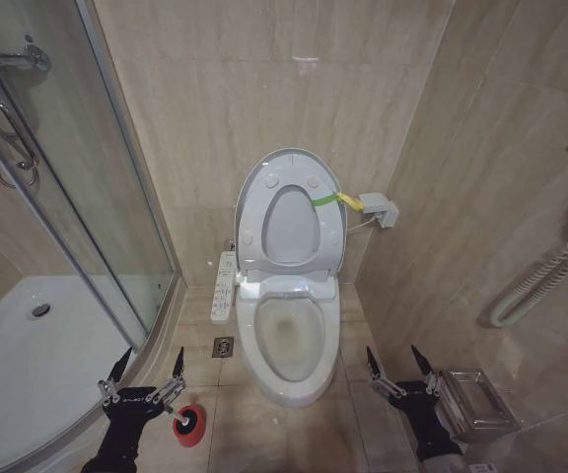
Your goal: Open the toilet lid, clean the toilet bowl with a toilet brush, close the toilet lid, and flush.
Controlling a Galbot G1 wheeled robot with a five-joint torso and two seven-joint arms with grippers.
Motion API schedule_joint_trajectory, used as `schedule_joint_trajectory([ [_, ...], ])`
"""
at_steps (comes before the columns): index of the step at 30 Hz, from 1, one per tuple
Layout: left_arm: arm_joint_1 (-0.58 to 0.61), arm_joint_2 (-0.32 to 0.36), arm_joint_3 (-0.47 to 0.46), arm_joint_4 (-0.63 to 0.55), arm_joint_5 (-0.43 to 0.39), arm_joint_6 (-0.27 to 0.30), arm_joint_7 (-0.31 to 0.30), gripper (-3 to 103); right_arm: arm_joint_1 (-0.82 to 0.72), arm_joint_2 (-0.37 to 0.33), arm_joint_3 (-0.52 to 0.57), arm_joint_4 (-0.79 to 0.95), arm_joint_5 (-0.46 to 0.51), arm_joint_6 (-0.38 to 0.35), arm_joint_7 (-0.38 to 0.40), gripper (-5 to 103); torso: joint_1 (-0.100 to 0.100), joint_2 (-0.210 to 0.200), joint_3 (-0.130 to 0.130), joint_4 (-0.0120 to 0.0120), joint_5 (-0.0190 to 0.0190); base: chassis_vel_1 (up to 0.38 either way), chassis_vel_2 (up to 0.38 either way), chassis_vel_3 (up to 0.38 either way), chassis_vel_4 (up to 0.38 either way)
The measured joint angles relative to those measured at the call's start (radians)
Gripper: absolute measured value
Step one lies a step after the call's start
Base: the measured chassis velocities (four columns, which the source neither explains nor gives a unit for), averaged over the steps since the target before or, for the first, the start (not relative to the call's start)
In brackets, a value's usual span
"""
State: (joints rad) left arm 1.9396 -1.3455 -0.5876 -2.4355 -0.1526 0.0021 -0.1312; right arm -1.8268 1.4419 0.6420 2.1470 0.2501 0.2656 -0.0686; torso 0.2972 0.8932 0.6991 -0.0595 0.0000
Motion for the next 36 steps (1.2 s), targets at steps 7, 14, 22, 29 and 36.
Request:
schedule_joint_trajectory([
  [7,-0.003,-0.001,0.000,0.000,0.043,-0.025,0.030,100,0.000,0.000,0.000,0.000,0.000,0.000,0.000,100,0.000,0.000,0.000,0.0000,0.0000,0.000,0.000,0.000,0.000],
  [14,-0.017,-0.002,-0.007,0.024,0.071,-0.093,0.058,100,0.000,0.000,0.000,0.000,0.000,0.000,0.000,100,0.000,0.000,0.000,0.0000,0.0000,0.000,0.000,0.000,0.000],
  [22,-0.023,-0.001,-0.002,0.024,0.072,-0.091,0.063,100,0.000,0.000,0.000,0.000,0.000,0.000,0.000,100,0.000,0.000,0.000,0.0000,0.0000,0.000,0.000,0.000,0.000],
  [29,-0.023,-0.001,-0.001,0.023,0.073,-0.085,0.061,99,0.000,0.000,0.000,0.000,0.000,0.000,0.000,100,0.000,0.000,0.000,0.0000,0.0000,0.000,0.000,0.000,0.000],
  [36,-0.022,-0.001,-0.001,0.022,0.073,-0.085,0.060,99,0.000,0.000,0.000,0.000,0.000,0.000,0.000,100,0.000,0.000,0.000,0.0000,0.0000,0.000,0.000,0.000,0.000],
])
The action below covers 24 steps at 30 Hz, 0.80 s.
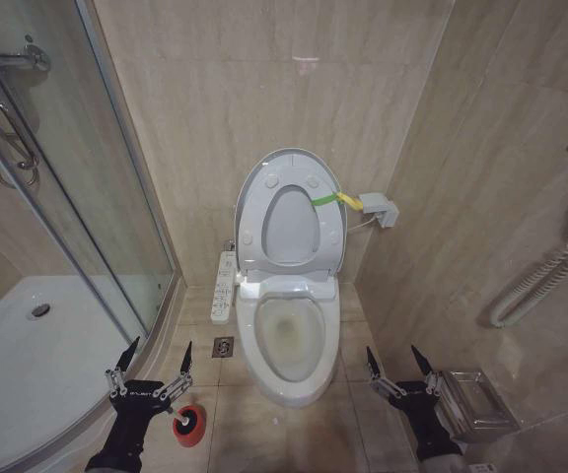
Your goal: Open the toilet lid, clean the toilet bowl with a toilet brush, close the toilet lid, and flush.
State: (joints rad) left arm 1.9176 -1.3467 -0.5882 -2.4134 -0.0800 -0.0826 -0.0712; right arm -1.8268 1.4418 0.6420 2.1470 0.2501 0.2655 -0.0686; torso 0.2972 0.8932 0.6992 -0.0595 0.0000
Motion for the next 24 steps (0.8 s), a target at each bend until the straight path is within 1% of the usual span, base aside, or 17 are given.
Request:
schedule_joint_trajectory([
  [24,0.000,0.000,0.000,-0.001,0.000,0.001,-0.001,99,0.000,0.000,0.000,0.000,0.000,0.000,0.000,100,0.000,0.000,0.000,0.0000,0.0000,0.000,0.000,0.000,0.000],
])
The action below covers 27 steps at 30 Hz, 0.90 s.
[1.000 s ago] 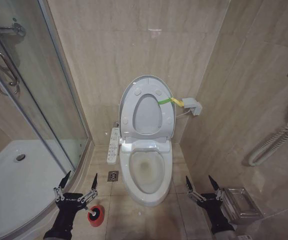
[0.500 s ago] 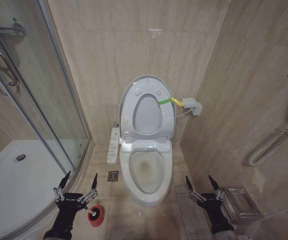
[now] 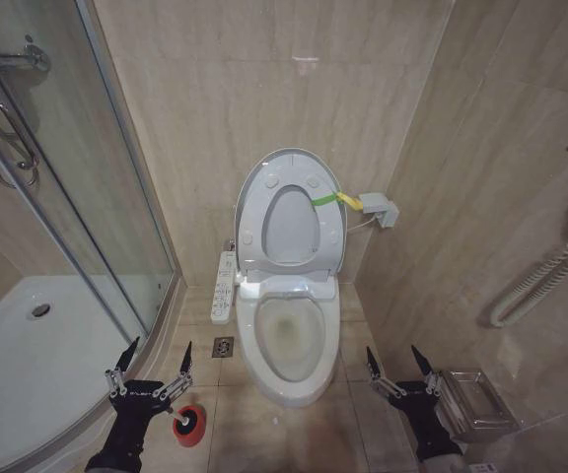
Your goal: Open the toilet lid, clean the toilet bowl with a toilet brush, close the toilet lid, and flush.
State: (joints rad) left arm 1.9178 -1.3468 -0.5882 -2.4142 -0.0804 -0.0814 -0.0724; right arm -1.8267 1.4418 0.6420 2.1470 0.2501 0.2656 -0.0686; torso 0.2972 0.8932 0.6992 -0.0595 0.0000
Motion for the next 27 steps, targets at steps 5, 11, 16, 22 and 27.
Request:
schedule_joint_trajectory([
  [5,0.000,0.000,0.000,0.000,0.000,0.000,0.000,99,0.000,0.000,0.000,0.000,0.000,0.000,0.000,100,0.000,0.000,0.000,0.0000,0.0000,0.000,0.000,0.000,0.000],
  [11,0.000,0.000,0.000,0.000,0.000,0.000,0.000,99,0.000,0.000,0.000,0.000,0.000,0.000,0.000,100,0.000,0.000,0.000,0.0000,0.0000,0.000,0.000,0.000,0.000],
  [16,0.000,0.000,0.000,0.000,0.000,0.000,0.000,99,0.000,0.000,0.000,0.000,0.000,0.000,0.000,100,0.000,0.000,0.000,0.0000,0.0000,0.000,0.000,0.000,0.000],
  [22,0.000,0.000,0.000,0.000,0.000,0.000,0.000,99,0.000,0.000,0.000,0.000,0.000,0.000,0.000,100,0.000,0.000,0.000,0.0000,0.0000,0.000,0.000,0.000,0.000],
  [27,0.000,0.000,0.000,0.000,0.000,0.000,0.000,99,0.000,0.000,0.000,0.000,0.000,0.000,0.000,100,0.000,0.000,0.000,0.0000,0.0000,0.000,0.000,0.000,0.000],
])
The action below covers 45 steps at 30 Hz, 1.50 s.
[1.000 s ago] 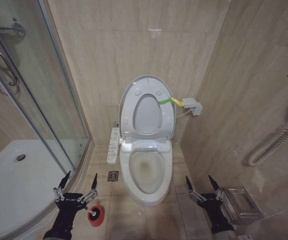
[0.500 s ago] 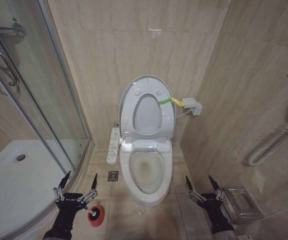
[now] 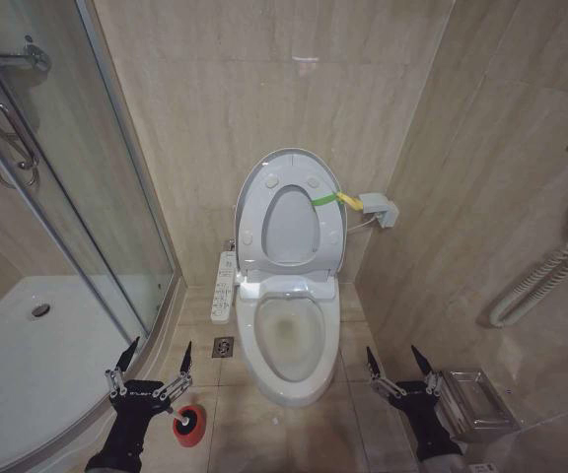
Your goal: Open the toilet lid, clean the toilet bowl with a toilet brush, close the toilet lid, and flush.
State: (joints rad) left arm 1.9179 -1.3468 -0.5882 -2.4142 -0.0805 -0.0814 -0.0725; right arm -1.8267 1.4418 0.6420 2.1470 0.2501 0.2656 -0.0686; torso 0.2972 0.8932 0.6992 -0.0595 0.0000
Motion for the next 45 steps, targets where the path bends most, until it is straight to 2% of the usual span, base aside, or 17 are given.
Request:
schedule_joint_trajectory([
  [45,0.000,0.000,0.000,0.000,0.000,0.000,0.000,99,0.000,0.000,0.000,0.000,0.000,0.000,0.000,100,0.000,0.000,0.000,0.0000,0.0000,0.000,0.000,0.000,0.000],
])
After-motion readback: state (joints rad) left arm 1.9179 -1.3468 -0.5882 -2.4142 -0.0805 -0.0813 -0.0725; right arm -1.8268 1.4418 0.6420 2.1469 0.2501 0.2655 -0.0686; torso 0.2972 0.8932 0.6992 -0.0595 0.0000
